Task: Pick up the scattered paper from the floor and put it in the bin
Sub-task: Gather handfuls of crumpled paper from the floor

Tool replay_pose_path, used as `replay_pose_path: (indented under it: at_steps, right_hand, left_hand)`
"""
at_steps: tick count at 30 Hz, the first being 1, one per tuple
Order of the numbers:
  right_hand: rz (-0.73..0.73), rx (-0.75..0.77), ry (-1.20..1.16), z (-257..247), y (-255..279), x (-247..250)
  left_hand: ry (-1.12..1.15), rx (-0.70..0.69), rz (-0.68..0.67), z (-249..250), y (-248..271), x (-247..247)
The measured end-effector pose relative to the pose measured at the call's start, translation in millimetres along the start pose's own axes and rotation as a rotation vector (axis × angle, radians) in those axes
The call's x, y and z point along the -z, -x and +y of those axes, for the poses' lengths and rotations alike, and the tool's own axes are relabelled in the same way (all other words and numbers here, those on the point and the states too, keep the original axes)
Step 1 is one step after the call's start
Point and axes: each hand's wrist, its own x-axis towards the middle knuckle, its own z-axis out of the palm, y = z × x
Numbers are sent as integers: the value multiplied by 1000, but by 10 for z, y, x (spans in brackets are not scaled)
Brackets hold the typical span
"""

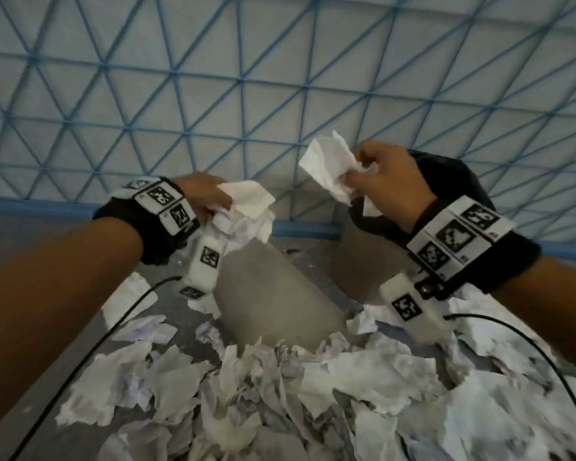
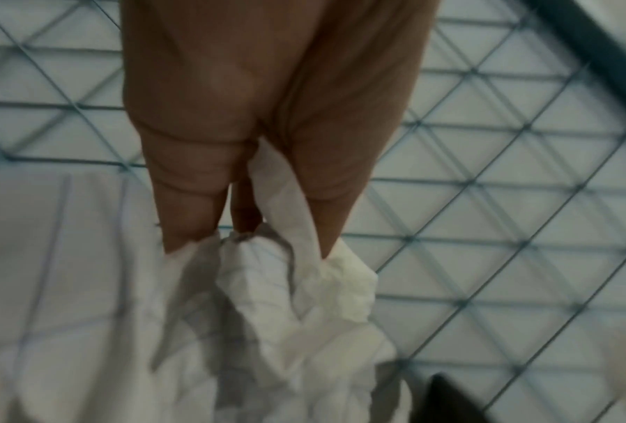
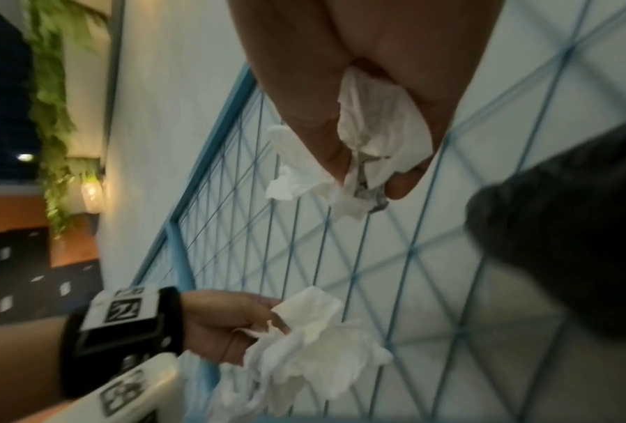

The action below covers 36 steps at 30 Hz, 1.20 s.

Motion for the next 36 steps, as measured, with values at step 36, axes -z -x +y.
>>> replay_pose_path:
  at_steps: [36]
  right_hand:
    - [-658, 304, 358, 417, 466, -1598]
  left_hand:
    - [-639, 28, 113, -1256, 62, 52]
